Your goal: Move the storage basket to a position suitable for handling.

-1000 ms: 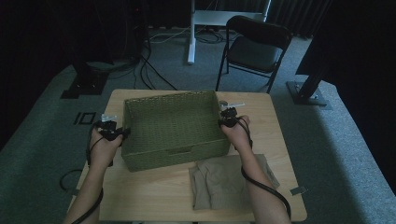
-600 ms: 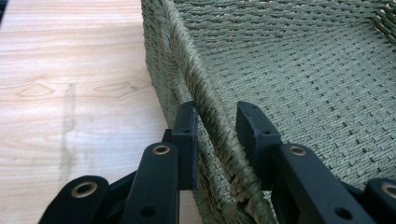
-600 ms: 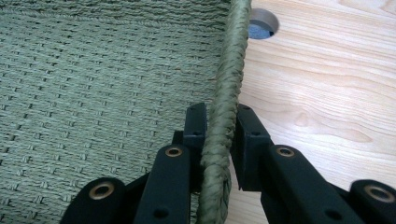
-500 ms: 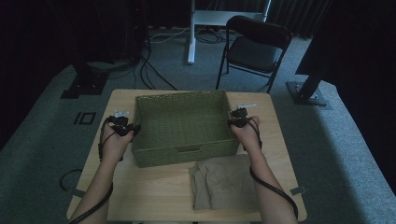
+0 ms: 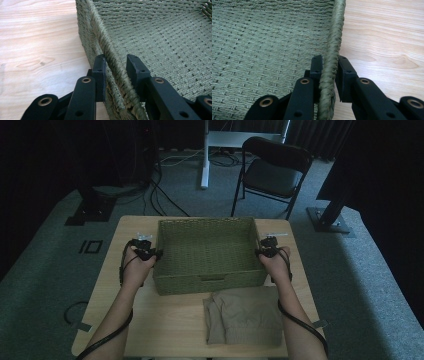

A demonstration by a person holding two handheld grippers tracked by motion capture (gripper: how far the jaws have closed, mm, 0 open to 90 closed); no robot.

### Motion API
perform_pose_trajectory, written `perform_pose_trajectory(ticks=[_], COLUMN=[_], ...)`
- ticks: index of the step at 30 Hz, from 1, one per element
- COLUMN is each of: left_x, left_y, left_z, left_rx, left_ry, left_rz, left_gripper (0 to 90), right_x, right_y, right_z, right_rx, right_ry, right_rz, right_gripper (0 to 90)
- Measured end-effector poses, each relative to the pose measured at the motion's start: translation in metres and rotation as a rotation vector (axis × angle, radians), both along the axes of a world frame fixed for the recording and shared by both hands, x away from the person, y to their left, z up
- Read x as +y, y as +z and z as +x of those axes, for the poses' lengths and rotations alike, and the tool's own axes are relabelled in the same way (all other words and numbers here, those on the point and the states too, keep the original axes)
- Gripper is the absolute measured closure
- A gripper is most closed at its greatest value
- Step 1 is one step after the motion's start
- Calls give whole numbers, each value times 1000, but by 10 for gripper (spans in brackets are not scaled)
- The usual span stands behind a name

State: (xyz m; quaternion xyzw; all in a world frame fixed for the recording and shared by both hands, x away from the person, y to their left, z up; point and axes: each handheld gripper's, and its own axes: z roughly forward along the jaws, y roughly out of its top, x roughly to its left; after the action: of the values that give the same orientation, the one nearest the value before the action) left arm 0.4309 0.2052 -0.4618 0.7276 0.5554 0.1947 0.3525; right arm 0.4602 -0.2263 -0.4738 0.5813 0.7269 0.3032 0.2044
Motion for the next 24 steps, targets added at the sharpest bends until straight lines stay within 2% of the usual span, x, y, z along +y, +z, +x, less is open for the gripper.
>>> perform_pose_trajectory(ticks=[12,23,24], left_x=[-25,-41,-48], left_y=[0,0,0], left_z=[20,33,36], left_rx=[-2,-6,-7], left_ry=[-46,-82,-92], left_rz=[7,13,9], left_gripper=[715,714,714], right_x=[-26,-44,-50], right_y=[0,-1,-1], right_z=[-1,-4,-4], right_rx=[0,-3,-3], right_ry=[-52,-87,-94], right_rz=[7,9,8], right_gripper=[769,767,767])
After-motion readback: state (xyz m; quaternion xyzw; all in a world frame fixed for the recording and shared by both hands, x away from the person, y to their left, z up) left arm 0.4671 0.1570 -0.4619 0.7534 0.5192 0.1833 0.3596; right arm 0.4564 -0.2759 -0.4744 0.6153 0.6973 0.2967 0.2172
